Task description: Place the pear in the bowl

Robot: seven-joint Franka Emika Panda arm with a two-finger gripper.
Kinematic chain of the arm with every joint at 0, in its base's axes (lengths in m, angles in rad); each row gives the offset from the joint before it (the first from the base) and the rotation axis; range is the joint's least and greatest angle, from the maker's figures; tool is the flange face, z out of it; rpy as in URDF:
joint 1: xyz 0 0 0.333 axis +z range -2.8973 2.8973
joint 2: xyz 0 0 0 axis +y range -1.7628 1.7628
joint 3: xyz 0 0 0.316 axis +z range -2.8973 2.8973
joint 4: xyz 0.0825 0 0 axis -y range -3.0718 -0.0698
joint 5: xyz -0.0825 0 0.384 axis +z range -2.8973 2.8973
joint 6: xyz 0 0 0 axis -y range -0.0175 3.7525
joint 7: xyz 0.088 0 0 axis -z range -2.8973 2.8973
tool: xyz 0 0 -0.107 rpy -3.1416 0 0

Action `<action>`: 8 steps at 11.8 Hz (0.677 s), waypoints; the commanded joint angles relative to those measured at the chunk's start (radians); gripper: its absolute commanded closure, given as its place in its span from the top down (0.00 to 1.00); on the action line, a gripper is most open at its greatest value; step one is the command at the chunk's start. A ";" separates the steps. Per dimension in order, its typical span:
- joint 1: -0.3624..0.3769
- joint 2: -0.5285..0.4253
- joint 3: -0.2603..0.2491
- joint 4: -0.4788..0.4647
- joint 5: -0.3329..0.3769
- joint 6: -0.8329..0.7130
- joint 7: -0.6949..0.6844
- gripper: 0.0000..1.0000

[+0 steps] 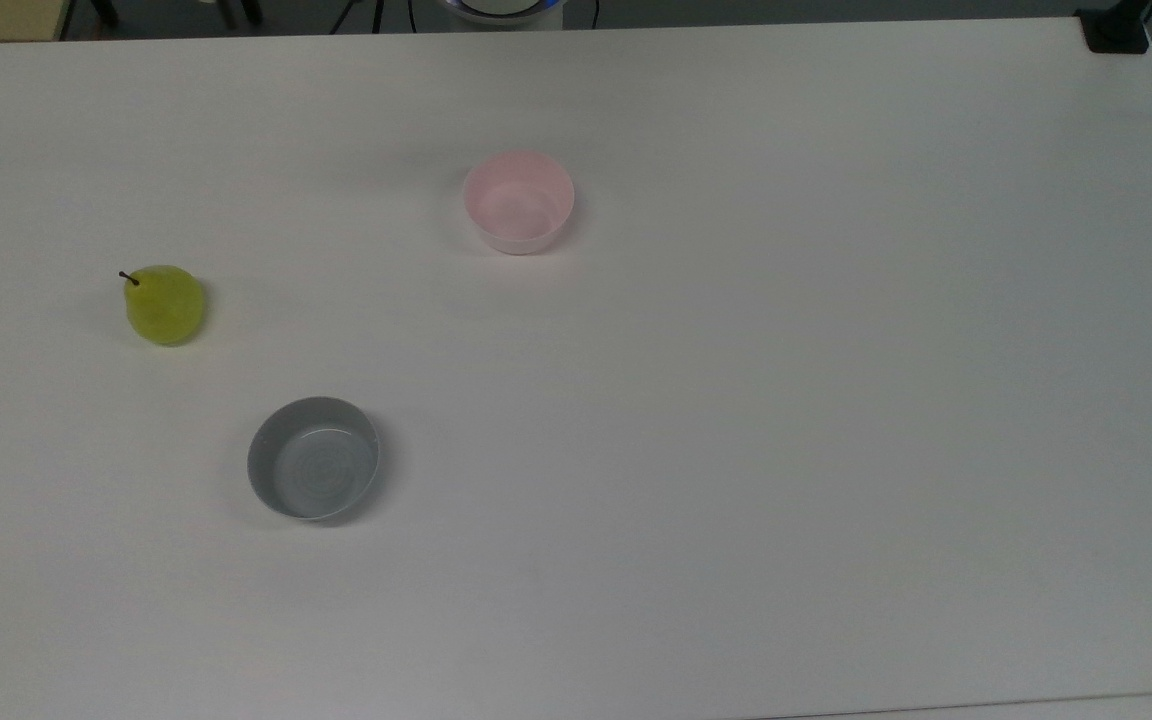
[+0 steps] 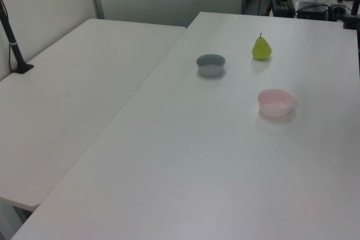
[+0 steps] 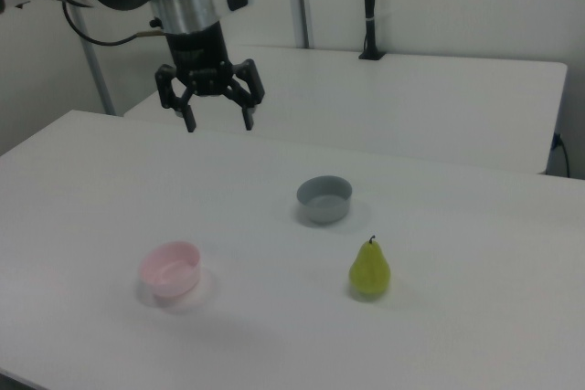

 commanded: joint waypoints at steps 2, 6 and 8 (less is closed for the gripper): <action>-0.038 0.019 -0.048 -0.008 -0.009 0.076 -0.037 1.00; -0.061 0.155 -0.081 0.009 -0.012 0.225 0.113 1.00; -0.062 0.218 -0.119 0.015 -0.012 0.245 0.103 1.00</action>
